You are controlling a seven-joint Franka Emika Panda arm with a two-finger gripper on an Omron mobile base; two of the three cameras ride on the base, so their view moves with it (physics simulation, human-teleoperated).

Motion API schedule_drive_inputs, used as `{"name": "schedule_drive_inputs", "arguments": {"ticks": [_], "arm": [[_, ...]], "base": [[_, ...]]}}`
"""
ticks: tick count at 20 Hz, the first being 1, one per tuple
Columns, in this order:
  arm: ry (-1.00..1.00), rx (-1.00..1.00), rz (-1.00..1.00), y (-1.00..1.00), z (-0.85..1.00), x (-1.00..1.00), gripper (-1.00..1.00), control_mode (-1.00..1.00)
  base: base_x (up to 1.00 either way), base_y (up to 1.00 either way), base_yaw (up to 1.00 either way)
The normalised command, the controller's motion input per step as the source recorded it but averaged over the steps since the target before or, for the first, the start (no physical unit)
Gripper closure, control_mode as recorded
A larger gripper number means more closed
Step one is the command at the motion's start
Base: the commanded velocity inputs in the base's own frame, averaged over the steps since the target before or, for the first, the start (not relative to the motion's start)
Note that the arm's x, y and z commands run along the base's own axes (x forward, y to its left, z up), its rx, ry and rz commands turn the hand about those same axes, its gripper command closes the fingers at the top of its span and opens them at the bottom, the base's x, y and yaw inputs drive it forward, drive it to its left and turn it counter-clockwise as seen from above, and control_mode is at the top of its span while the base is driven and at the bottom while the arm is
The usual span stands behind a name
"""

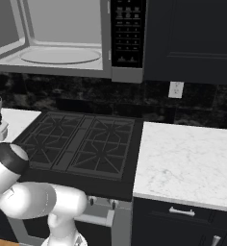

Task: Open the microwave, place the bowl with waffle inside the microwave, then close the microwave door and turn it on.

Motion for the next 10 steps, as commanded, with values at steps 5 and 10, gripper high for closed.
{"name": "schedule_drive_inputs", "arguments": {"ticks": [5,10], "arm": [[0.00,-0.09,-0.01,0.34,-0.19,0.62,-1.00,-1.00],[0.04,-0.14,-0.02,0.41,-0.04,0.47,-1.00,-1.00]], "base": [[0.00,0.00,0.00],[0.00,0.00,0.00]]}}
